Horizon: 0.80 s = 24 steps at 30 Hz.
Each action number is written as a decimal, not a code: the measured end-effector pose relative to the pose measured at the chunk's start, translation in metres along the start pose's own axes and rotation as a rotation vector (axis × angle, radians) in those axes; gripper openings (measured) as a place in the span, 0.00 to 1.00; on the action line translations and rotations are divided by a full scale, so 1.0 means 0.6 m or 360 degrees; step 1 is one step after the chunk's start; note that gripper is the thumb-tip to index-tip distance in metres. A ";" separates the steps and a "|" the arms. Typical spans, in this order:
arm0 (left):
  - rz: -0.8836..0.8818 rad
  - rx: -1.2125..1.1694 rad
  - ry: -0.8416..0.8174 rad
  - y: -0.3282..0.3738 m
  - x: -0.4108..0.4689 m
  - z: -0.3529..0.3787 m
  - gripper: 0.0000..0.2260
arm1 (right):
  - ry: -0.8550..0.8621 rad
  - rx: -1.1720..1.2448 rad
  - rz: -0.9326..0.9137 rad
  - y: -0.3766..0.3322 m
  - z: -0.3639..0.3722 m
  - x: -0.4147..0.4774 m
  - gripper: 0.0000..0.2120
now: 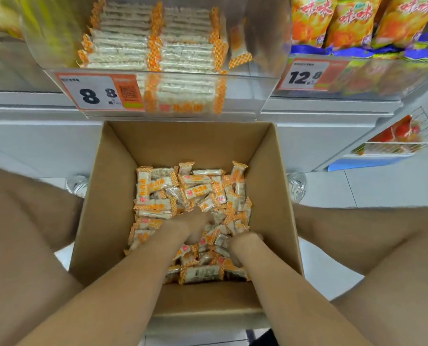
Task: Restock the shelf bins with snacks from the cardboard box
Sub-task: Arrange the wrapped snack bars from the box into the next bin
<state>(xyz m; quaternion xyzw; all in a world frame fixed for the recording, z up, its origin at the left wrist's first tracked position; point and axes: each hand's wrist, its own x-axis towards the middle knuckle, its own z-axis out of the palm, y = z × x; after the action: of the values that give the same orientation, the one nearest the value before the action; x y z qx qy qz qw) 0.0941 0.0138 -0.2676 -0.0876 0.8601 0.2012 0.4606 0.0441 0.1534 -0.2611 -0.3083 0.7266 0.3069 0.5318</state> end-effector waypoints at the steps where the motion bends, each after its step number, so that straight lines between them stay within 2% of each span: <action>1: 0.0010 0.0019 -0.0009 0.001 0.005 0.006 0.36 | -0.0020 0.0032 0.0019 0.002 0.003 -0.003 0.29; 5: 0.0032 -0.0042 0.0050 0.003 0.028 0.033 0.32 | 0.0142 0.0112 0.0022 0.009 0.003 -0.009 0.23; 9: 0.0047 -0.0247 0.0389 -0.002 0.041 0.047 0.22 | 0.0772 0.0549 0.0106 0.024 -0.017 -0.027 0.14; 12: 0.0027 -0.0622 0.0656 -0.010 0.036 0.042 0.11 | 0.1052 0.1060 0.0072 0.032 -0.026 -0.035 0.23; 15: -0.0018 -0.1049 0.0854 -0.027 0.018 0.022 0.06 | 0.1079 0.1560 -0.0135 0.035 -0.034 -0.047 0.23; 17: -0.0064 -0.1261 0.0906 -0.039 0.003 0.009 0.07 | 0.1026 0.1759 -0.0228 0.034 -0.038 -0.055 0.22; 20: -0.0074 -0.1509 0.0926 -0.052 -0.014 -0.003 0.06 | 0.1040 0.1782 -0.0270 0.039 -0.046 -0.064 0.34; 21: -0.0070 -0.1597 0.0931 -0.055 -0.020 -0.007 0.06 | 0.1042 0.1745 -0.0296 0.041 -0.048 -0.066 0.34; 22: -0.0071 -0.1666 0.0929 -0.058 -0.025 -0.012 0.06 | 0.1044 0.1730 -0.0357 0.045 -0.051 -0.070 0.30; 24: -0.0075 -0.1759 0.0916 -0.063 -0.041 -0.024 0.06 | 0.1039 0.1727 -0.0518 0.056 -0.059 -0.079 0.13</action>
<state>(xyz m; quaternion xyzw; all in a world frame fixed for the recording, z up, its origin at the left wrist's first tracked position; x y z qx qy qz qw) 0.1099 -0.0270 -0.2501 -0.3827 0.7163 0.5747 0.1011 0.0092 0.1527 -0.2028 -0.1795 0.8464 -0.2974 0.4037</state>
